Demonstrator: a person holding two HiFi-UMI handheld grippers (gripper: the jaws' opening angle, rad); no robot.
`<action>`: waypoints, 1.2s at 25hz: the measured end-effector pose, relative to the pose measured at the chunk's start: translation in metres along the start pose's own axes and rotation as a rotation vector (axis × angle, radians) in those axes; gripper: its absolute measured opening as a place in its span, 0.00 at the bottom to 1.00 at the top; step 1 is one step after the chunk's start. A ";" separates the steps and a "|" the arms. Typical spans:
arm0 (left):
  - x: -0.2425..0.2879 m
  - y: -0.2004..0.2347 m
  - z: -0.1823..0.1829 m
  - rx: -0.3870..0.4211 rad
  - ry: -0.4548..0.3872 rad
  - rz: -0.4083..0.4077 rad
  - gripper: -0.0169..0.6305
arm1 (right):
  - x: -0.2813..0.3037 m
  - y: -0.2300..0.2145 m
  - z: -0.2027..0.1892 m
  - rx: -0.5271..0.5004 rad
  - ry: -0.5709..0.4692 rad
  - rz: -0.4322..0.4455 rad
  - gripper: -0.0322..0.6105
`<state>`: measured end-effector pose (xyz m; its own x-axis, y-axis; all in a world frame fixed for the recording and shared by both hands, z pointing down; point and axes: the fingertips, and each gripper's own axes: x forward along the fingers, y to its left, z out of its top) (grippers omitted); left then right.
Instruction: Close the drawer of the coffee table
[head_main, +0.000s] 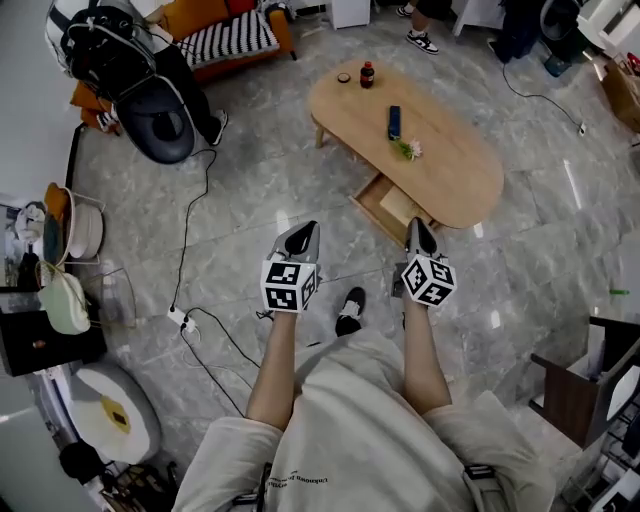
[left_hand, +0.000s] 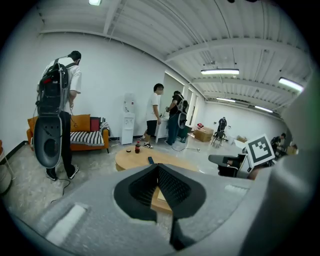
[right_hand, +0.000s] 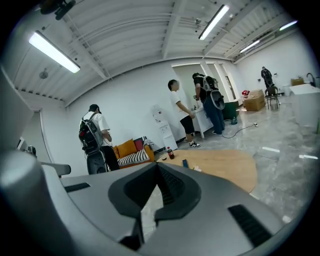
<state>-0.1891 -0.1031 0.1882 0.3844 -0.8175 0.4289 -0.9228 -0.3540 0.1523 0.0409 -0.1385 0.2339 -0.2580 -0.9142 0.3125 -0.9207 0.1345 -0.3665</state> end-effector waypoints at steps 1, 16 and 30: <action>0.005 -0.003 0.002 0.013 0.007 -0.018 0.04 | -0.001 -0.003 0.002 0.012 -0.010 -0.020 0.07; 0.112 -0.041 -0.009 0.085 0.101 -0.287 0.04 | -0.043 -0.081 -0.001 0.004 -0.049 -0.320 0.07; 0.186 -0.006 -0.076 0.163 0.155 -0.453 0.04 | -0.064 -0.109 -0.094 -0.084 0.082 -0.527 0.08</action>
<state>-0.1144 -0.2184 0.3348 0.7251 -0.4931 0.4808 -0.6435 -0.7339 0.2177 0.1302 -0.0588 0.3362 0.2264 -0.8336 0.5039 -0.9510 -0.3011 -0.0709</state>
